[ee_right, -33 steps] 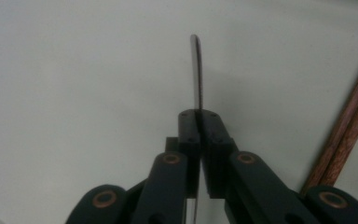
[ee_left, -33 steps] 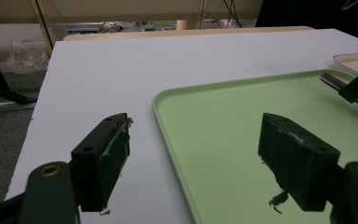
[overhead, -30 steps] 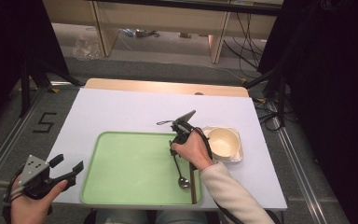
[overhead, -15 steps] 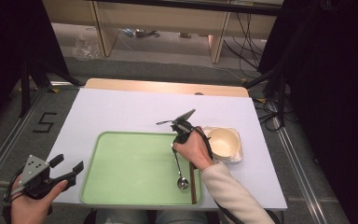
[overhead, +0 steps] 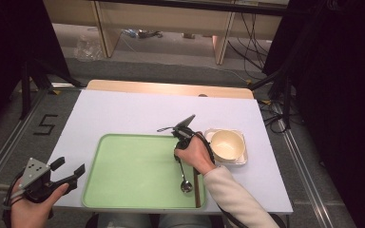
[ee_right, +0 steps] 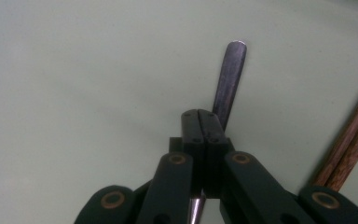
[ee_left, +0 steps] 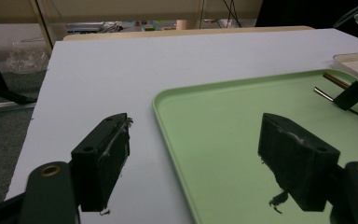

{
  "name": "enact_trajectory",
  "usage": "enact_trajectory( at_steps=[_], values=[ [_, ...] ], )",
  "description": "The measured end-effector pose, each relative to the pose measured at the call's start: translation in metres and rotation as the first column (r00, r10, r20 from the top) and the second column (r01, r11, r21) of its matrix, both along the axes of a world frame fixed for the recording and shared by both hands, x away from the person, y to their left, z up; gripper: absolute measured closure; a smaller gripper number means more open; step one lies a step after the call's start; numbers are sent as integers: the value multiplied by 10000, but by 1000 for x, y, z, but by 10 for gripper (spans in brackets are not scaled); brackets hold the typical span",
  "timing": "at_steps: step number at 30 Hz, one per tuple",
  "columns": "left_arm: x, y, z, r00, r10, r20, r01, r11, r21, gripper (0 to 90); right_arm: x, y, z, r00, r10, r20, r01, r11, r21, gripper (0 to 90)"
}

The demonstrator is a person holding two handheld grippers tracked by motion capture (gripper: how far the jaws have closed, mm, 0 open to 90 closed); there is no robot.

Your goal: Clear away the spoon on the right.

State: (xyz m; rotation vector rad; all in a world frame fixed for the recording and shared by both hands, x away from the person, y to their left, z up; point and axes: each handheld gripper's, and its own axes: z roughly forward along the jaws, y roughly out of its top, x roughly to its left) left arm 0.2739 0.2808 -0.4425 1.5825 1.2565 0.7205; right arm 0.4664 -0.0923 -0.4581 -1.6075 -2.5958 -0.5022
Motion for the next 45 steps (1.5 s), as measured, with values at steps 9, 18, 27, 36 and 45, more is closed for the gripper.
enact_trajectory(
  at_steps=[9, 18, 27, 36, 45],
  values=[
    [-1, 0, 0, 10000, 24, -7, -24, 10000, -10, 245, -1, 1, 4, 9959, -499, -751, 492, 9987, -111, 900],
    [-1, 0, 0, 10000, 17, -6, -17, 10000, -1, 245, 3, -7, 4, 9946, -638, -824, 630, 9979, -121, 900],
    [-1, 0, 0, 10000, 21, -10, -21, 10000, -7, 245, 5, -12, 2, 9979, -446, -480, 436, 9988, -215, 900],
    [-1, 0, 0, 10000, 19, -5, -19, 10000, 2, 245, 5, -13, 5, 9936, -781, -814, 756, 9966, -328, 900],
    [0, 0, 0, 10000, -36, -57, 35, 9999, -100, 249, 7, -25, 24, 9997, -214, 83, 213, 9997, 109, 743]
  ],
)
